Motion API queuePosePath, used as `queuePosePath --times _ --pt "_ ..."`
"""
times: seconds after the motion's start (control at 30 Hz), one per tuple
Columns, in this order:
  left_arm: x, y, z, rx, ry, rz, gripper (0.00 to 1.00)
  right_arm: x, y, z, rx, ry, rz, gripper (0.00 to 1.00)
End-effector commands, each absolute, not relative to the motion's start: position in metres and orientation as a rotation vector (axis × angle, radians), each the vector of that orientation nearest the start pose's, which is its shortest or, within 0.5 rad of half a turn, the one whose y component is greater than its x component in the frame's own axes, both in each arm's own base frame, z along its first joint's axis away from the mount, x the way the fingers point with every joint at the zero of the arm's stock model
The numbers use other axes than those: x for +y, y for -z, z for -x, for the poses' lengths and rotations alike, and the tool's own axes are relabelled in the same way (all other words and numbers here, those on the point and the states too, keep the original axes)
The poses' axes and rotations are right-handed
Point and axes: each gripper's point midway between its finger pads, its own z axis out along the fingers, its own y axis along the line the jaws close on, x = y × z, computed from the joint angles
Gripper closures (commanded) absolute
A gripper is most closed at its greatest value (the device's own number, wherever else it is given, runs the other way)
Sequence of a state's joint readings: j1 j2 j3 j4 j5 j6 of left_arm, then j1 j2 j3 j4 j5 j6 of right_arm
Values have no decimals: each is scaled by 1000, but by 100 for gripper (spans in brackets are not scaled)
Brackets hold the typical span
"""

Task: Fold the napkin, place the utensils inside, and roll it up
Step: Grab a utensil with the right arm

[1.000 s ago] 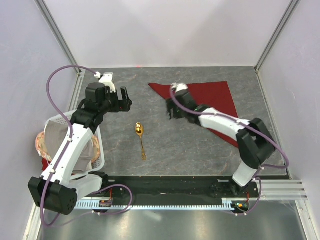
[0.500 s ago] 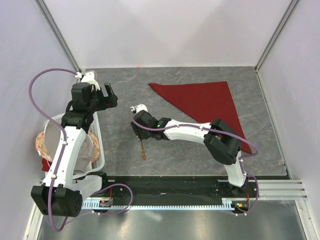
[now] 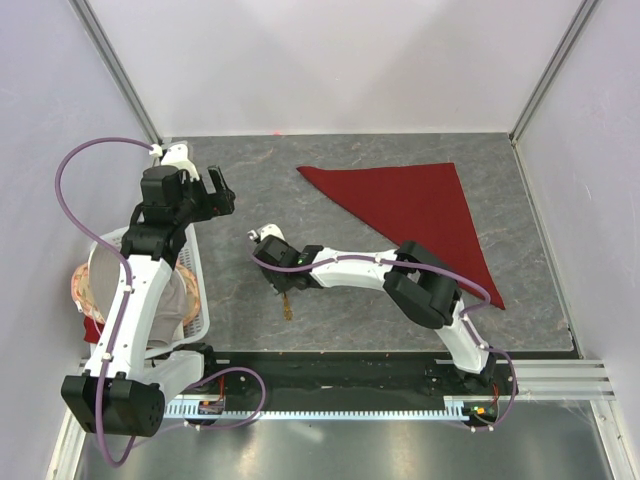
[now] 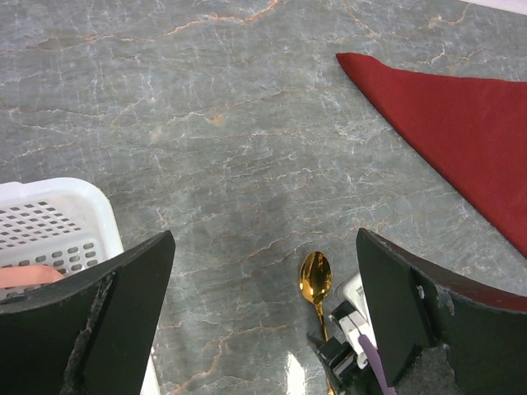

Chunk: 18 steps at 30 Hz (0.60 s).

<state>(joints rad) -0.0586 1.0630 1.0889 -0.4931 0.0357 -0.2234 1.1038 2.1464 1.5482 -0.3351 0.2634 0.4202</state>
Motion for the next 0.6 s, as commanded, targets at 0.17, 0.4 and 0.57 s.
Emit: queuePosePath --times 0.17,0.4,0.57 --pt "-38 -274 -339 1994 238 131 2 436 2 -257 2417 -175 842 59" --pt "-39 -275 -338 1991 242 126 2 430 24 -242 2468 -190 926 98" --pt "-40 -276 -338 1987 246 121 2 418 23 -242 2422 -157 1002 100"
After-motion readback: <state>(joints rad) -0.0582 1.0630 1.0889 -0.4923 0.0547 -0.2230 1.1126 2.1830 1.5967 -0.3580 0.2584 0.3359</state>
